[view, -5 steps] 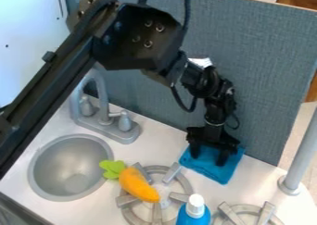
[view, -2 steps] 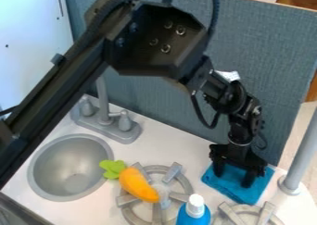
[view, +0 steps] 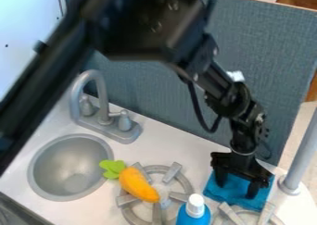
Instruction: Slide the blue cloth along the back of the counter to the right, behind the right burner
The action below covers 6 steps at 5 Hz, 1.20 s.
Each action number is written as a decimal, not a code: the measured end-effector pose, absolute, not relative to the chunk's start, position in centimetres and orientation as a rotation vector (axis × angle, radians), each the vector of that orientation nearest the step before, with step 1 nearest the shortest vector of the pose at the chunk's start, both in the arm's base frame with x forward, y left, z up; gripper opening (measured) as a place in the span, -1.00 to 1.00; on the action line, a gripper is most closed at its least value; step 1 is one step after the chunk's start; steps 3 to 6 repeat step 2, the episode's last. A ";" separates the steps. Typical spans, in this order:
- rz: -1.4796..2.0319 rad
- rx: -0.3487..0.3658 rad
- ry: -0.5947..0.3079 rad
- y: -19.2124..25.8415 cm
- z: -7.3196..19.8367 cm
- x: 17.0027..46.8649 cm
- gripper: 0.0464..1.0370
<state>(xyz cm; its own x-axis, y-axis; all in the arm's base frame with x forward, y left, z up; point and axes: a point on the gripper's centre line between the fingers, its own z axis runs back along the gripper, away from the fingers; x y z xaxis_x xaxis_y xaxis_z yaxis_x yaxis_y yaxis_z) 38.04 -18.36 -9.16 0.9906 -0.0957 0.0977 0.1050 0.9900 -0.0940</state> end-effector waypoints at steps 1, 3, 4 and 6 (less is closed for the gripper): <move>-0.072 -0.159 -0.181 -16.6 -4.2 37.0 0.93; -0.014 -0.211 -0.246 -12.3 0.6 35.1 0.93; -0.014 -0.211 -0.246 -12.3 0.6 35.1 0.93; -0.014 -0.211 -0.246 -12.3 0.6 35.1 0.93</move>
